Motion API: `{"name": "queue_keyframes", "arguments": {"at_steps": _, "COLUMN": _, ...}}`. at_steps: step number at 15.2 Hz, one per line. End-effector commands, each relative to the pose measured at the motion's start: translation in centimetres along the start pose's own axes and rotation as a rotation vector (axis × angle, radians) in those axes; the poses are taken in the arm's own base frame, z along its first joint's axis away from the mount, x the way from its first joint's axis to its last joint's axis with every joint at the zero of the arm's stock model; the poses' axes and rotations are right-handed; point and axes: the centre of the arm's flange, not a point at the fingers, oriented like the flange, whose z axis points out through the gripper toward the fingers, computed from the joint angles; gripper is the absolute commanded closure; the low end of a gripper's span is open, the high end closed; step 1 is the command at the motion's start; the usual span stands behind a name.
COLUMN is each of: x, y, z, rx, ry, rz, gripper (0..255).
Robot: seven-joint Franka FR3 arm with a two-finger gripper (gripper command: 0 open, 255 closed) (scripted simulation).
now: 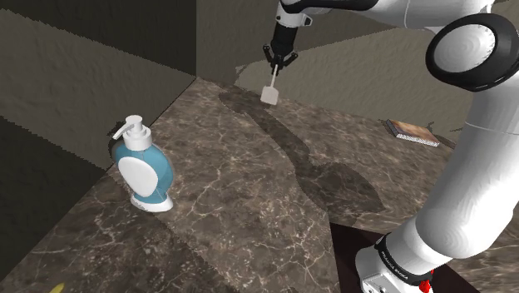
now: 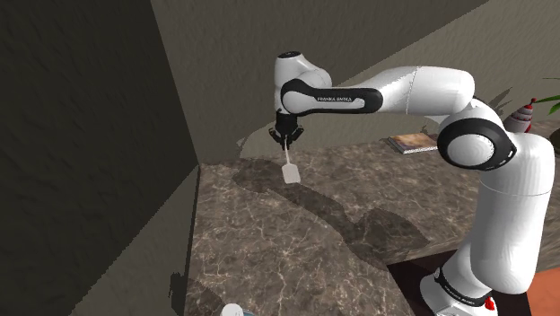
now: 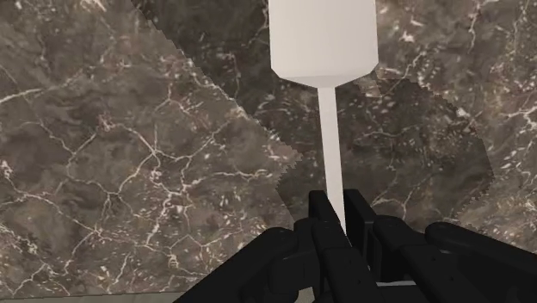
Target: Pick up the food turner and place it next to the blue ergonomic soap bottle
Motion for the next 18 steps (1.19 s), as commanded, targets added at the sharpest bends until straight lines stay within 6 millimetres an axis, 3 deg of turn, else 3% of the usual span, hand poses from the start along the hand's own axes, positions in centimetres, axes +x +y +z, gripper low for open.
{"name": "queue_keyframes", "arguments": {"at_steps": 1, "x": 0.1, "y": 0.1, "z": -1.0, "rx": 0.000, "ry": 0.000, "rz": 0.000, "gripper": 255}}
{"name": "queue_keyframes", "arguments": {"at_steps": 18, "x": 0.7, "y": 0.0, "z": -9.9, "rx": 0.000, "ry": 0.000, "rz": 0.000, "gripper": 255}}
